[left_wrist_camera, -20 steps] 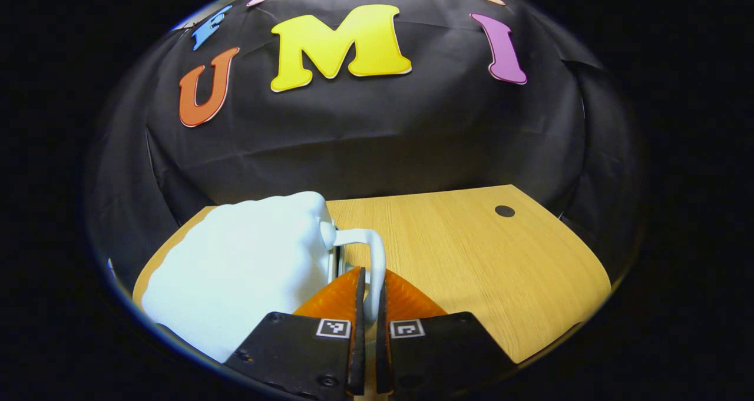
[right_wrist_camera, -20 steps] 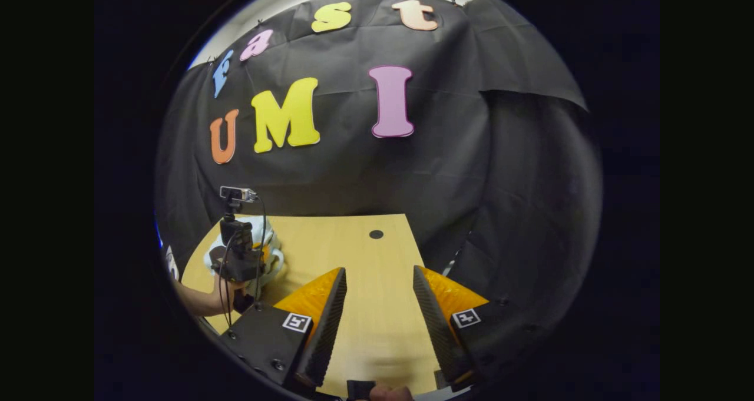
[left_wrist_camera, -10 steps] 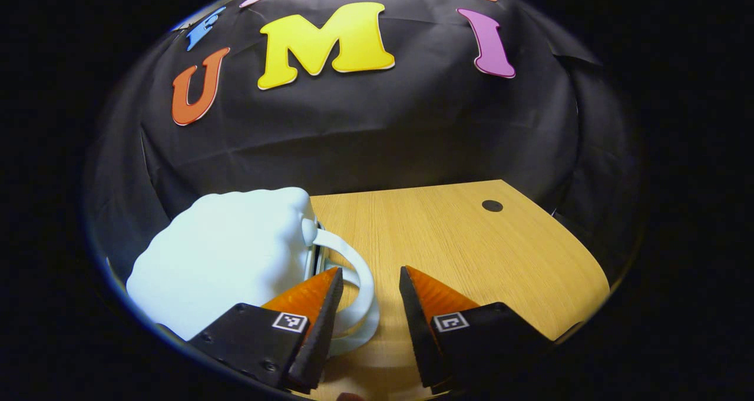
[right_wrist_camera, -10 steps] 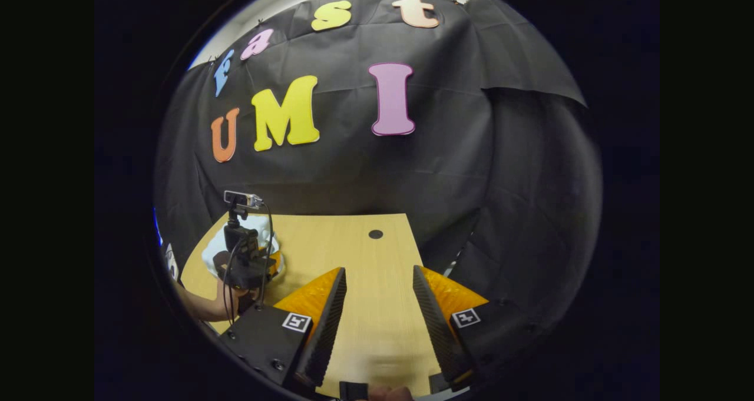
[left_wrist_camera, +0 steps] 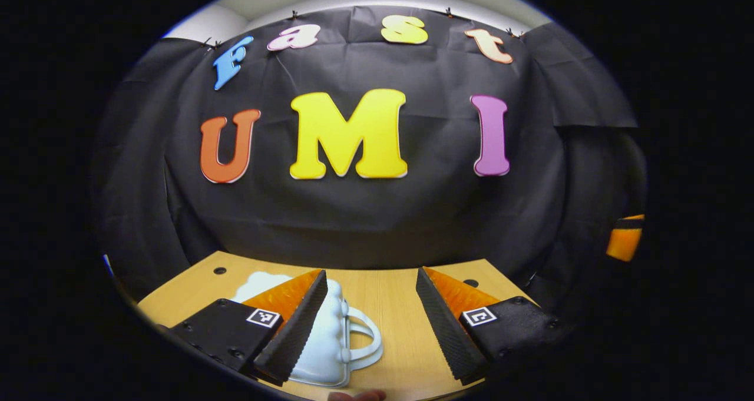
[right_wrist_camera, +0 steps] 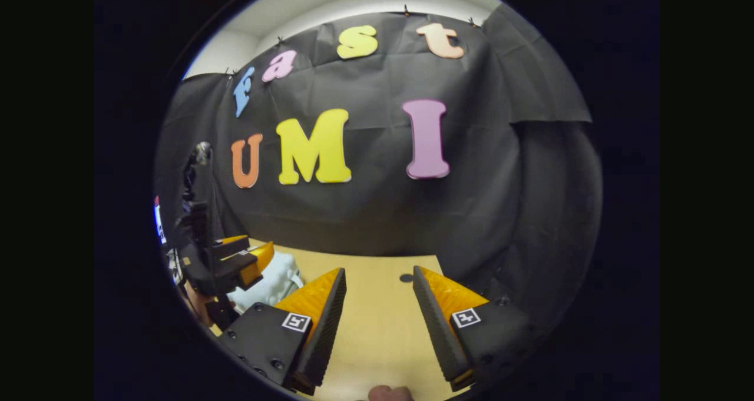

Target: First open the suitcase, pack the skin care products into it, and then close the suitcase.

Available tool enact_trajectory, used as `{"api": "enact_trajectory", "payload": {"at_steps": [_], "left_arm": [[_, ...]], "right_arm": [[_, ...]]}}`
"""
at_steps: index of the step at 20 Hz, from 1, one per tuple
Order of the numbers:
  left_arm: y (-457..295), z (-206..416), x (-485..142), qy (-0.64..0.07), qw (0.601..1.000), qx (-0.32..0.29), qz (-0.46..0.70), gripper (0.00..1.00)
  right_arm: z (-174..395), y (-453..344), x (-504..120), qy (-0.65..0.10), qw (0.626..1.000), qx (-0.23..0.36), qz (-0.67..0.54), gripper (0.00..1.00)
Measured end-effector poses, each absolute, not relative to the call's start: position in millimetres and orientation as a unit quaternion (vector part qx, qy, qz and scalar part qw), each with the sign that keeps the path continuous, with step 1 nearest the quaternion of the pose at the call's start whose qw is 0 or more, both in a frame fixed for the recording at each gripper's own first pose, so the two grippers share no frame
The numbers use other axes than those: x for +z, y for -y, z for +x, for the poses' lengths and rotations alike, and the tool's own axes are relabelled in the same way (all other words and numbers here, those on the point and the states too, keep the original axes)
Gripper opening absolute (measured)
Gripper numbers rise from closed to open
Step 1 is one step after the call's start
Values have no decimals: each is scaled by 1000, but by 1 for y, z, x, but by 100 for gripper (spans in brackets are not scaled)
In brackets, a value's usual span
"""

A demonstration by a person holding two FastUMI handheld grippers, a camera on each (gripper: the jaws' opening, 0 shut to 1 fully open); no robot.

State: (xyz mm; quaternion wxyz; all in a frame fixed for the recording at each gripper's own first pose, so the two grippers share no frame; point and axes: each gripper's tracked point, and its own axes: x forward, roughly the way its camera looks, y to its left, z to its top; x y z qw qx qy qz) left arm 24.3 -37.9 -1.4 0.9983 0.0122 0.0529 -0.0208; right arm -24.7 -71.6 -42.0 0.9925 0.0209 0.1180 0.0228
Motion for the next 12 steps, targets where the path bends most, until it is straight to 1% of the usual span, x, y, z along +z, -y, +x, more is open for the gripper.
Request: {"api": "enact_trajectory", "payload": {"at_steps": [1,4,7,10,11,12], "left_arm": [[30,14,18,-44,999,-20,15,96],[14,-1,42,-20,1000,-16,3,96],[8,-9,66,-2,1000,-1,-14,96],[-3,-15,83,20,1000,13,-13,96],[-4,-15,82,21,1000,15,-13,100],[-6,-16,80,21,1000,17,-14,96]], "right_arm": [[-18,49,-25,-101,994,36,18,70],[-8,15,3,-56,997,46,11,71],[-5,-11,25,-20,999,47,9,71],[-7,-23,43,11,999,36,3,71],[-8,-29,45,18,999,37,4,72],[-8,-35,47,22,999,37,2,72]]}}
